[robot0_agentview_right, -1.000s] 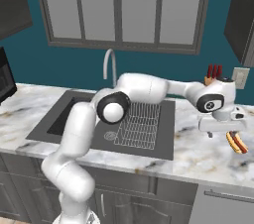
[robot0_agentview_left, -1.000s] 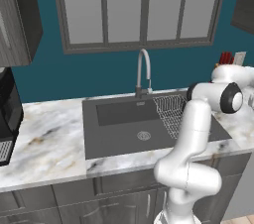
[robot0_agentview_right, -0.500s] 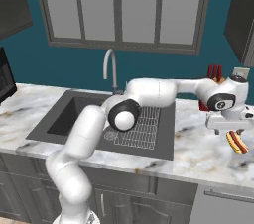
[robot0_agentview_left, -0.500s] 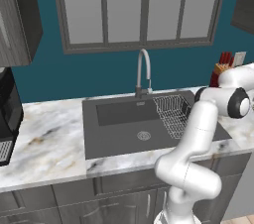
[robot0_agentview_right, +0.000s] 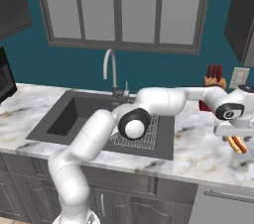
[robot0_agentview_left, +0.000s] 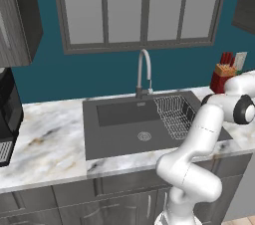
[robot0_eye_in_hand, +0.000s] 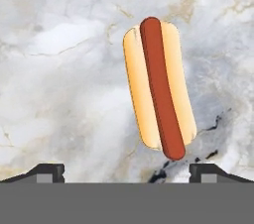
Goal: Store the hot dog in the freezer for long-term storage. Close the freezer door after placing the cooked food.
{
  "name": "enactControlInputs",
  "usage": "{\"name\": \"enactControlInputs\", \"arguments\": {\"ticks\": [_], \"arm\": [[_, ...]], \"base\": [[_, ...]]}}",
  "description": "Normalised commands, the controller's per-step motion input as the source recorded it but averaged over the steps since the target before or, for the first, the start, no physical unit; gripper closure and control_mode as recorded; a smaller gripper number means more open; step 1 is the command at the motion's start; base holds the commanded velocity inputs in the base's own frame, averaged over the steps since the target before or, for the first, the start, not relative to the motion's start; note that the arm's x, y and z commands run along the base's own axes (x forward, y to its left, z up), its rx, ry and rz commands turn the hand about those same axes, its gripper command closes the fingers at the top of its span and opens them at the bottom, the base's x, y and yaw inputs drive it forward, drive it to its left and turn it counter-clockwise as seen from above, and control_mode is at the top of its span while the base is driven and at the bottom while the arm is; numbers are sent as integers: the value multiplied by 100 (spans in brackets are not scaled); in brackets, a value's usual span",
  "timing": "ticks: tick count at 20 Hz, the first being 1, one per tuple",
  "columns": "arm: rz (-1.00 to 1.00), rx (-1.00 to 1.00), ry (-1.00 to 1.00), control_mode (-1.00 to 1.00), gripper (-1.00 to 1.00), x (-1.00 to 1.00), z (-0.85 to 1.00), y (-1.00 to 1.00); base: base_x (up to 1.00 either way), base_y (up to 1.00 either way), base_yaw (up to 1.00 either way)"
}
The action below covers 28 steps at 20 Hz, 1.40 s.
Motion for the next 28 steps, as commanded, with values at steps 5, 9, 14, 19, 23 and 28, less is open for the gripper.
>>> {"name": "enactControlInputs", "arguments": {"ticks": [5, 9, 14, 19, 23, 28], "arm": [[0, 0, 1, -100, -100, 17, -21, -14], [0, 0, 3, -100, -100, 18, -19, -14], [0, 0, 7, -100, -100, 24, -17, -21], [0, 0, 7, -100, -100, 23, -19, -25], [0, 0, 7, -100, -100, 18, -21, -27], [0, 0, 5, -100, -100, 11, -24, -12]], "base": [[0, 0, 0], [0, 0, 0], [0, 0, 0], [0, 0, 0], [0, 0, 0], [0, 0, 0]]}}
